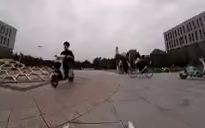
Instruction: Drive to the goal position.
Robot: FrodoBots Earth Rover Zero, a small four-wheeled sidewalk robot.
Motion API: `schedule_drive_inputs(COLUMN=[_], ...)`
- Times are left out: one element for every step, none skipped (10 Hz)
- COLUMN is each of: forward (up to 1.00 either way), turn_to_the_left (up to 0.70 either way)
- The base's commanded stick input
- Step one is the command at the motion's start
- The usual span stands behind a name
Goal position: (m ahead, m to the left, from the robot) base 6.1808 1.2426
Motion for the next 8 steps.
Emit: schedule_drive_inputs(forward=[0.70,0.70,0.70,0.70,0.70,0.70,0.70,0.70], turn_to_the_left=[0.14,0.14,0.14,0.14,0.14,0.14,0.14,0.11])
